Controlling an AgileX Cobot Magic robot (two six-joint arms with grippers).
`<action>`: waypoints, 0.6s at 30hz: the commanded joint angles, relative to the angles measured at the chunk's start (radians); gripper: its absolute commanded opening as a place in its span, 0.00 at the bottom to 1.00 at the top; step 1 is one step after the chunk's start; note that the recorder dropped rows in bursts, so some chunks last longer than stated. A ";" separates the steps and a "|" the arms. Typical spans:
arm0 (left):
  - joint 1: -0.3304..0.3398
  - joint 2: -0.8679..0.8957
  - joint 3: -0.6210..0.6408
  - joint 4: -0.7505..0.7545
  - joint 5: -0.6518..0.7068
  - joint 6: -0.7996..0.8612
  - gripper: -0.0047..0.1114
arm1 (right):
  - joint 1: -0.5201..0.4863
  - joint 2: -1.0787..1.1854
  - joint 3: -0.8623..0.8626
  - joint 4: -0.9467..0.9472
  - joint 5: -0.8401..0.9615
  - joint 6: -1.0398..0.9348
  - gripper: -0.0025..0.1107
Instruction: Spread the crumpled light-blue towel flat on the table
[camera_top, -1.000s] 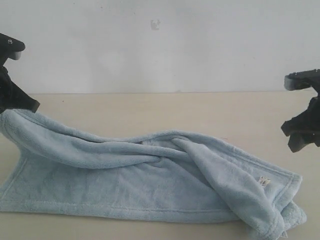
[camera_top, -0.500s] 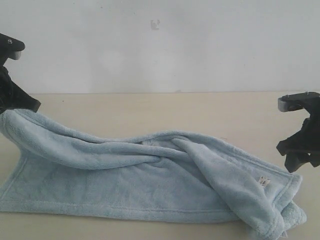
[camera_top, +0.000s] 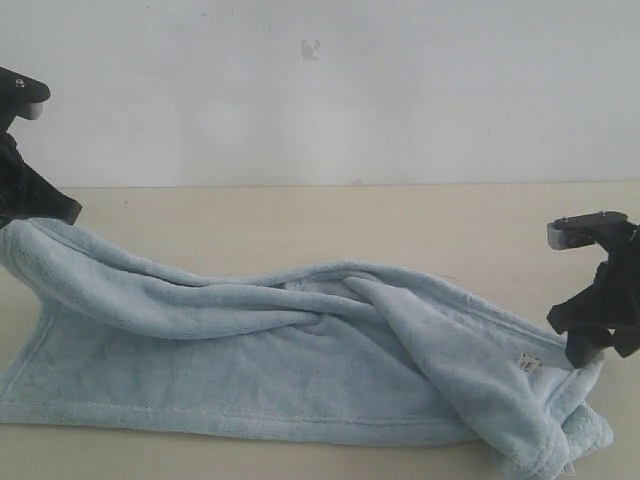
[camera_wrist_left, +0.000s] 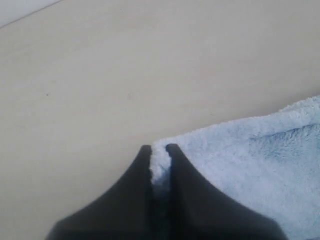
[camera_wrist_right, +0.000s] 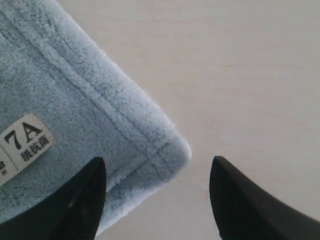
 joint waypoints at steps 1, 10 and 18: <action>0.003 -0.004 0.000 -0.006 -0.003 -0.012 0.07 | 0.000 0.014 0.001 0.001 -0.026 -0.007 0.53; 0.003 -0.004 0.000 -0.016 -0.003 -0.012 0.07 | 0.000 0.050 0.001 -0.001 -0.059 -0.007 0.53; 0.003 -0.004 0.000 -0.016 -0.003 -0.012 0.07 | 0.000 0.083 0.001 0.012 -0.025 -0.010 0.30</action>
